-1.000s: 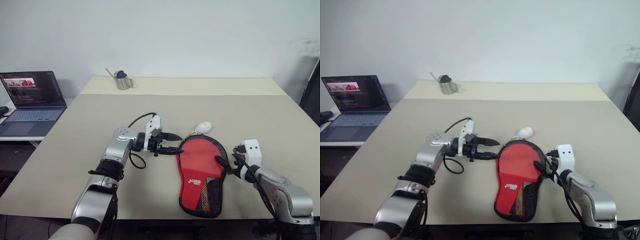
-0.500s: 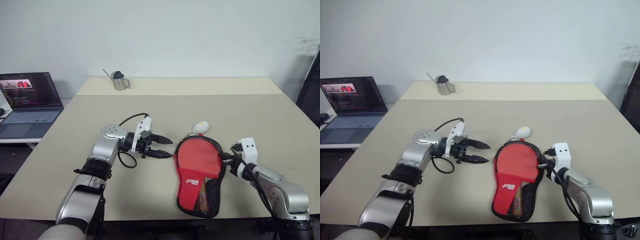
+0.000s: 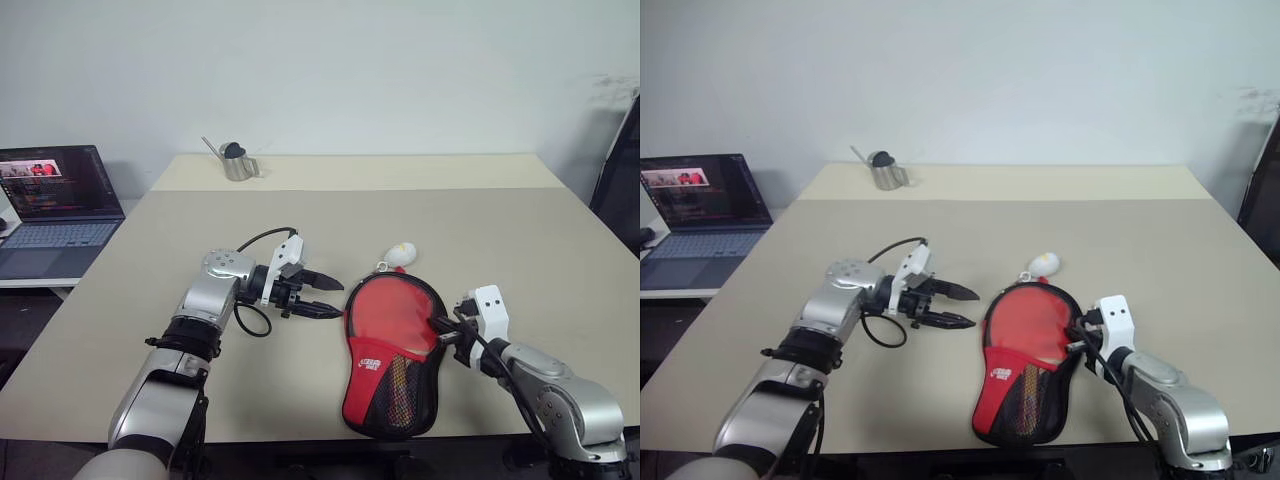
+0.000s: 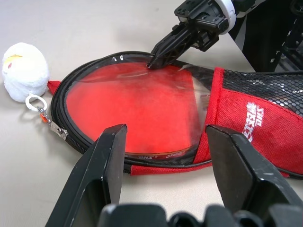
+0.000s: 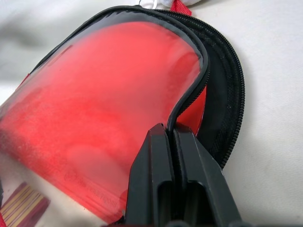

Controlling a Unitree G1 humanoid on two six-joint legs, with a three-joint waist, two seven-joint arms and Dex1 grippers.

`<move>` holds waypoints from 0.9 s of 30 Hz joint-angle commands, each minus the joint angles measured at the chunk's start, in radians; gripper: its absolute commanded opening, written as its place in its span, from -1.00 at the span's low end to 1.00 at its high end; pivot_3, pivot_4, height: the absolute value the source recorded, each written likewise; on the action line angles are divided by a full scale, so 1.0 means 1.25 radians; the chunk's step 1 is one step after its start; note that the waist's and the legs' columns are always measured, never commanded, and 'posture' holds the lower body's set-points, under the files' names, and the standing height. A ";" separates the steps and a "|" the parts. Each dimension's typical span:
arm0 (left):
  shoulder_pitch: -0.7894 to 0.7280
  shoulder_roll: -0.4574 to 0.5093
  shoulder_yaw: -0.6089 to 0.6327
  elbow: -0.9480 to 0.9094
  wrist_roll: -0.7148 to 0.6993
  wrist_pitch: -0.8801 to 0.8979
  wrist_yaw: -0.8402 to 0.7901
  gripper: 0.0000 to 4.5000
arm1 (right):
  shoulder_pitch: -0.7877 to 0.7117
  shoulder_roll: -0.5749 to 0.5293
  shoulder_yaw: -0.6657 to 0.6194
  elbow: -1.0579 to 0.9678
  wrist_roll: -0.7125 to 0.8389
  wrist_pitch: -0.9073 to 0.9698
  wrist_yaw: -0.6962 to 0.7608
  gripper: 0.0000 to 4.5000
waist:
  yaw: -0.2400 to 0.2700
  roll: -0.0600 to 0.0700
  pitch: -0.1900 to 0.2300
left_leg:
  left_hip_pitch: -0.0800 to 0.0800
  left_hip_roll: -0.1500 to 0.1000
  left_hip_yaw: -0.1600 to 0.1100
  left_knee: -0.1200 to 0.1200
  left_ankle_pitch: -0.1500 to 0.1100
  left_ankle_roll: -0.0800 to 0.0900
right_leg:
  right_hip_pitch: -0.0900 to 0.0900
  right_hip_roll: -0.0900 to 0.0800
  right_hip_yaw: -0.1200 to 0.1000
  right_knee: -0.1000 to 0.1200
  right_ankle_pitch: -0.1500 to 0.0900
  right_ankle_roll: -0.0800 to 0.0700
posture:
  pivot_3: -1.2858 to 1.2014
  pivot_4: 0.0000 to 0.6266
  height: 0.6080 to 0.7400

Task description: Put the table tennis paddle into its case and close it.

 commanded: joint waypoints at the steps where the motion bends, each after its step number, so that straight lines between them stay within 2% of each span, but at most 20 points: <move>1: -0.015 0.007 -0.007 -0.018 -0.018 0.000 -0.047 0.28 | 0.015 -0.014 0.003 -0.022 0.021 0.004 0.019 -0.98 | 0.000 0.000 0.000 | 0.000 0.000 0.000 0.000 0.000 0.000 | 0.000 0.000 0.000 0.000 0.000 0.000 | 0.03 -0.52 1.00; 6: -0.013 0.002 -0.009 -0.026 -0.018 0.003 -0.043 0.28 | -0.001 -0.015 -0.005 -0.011 0.010 -0.005 -0.004 -0.98 | 0.001 0.000 0.000 | 0.000 0.000 0.000 0.000 0.000 0.000 | 0.000 0.000 0.000 0.000 0.000 0.000 | 0.03 -0.52 1.00; 9: -0.016 -0.003 -0.011 -0.023 -0.019 0.000 -0.039 0.28 | -0.022 -0.012 -0.012 0.001 -0.011 -0.023 -0.034 -0.72 | 0.001 0.000 0.000 | 0.000 0.000 0.000 0.000 0.000 0.000 | 0.000 0.000 0.000 0.000 0.000 0.000 | 0.03 -0.52 1.00; 13: -0.016 -0.009 -0.009 -0.018 -0.018 -0.005 -0.031 0.28 | -0.027 -0.046 -0.022 0.004 -0.044 -0.045 -0.046 -0.12 | 0.002 0.000 0.000 | 0.000 0.000 0.000 0.000 0.000 0.000 | 0.000 0.000 0.000 0.000 0.000 0.000 | 0.03 -0.52 1.00; 20: -0.013 -0.034 0.001 -0.021 -0.022 -0.006 -0.003 0.28 | -0.009 -0.094 -0.102 -0.053 -0.001 -0.019 -0.014 0.98 | 0.003 0.000 0.000 | -0.001 0.000 0.000 0.000 0.000 0.000 | 0.000 0.000 0.000 0.000 0.000 0.000 | 0.03 -0.52 1.00; 27: 0.012 -0.077 -0.004 -0.059 -0.016 -0.017 0.040 0.28 | -0.017 -0.063 -0.200 -0.171 0.172 0.055 -0.003 0.99 | 0.002 0.000 0.000 | 0.000 0.000 0.000 0.001 0.000 0.000 | 0.000 0.000 0.000 0.000 0.000 0.000 | 0.03 -0.52 1.00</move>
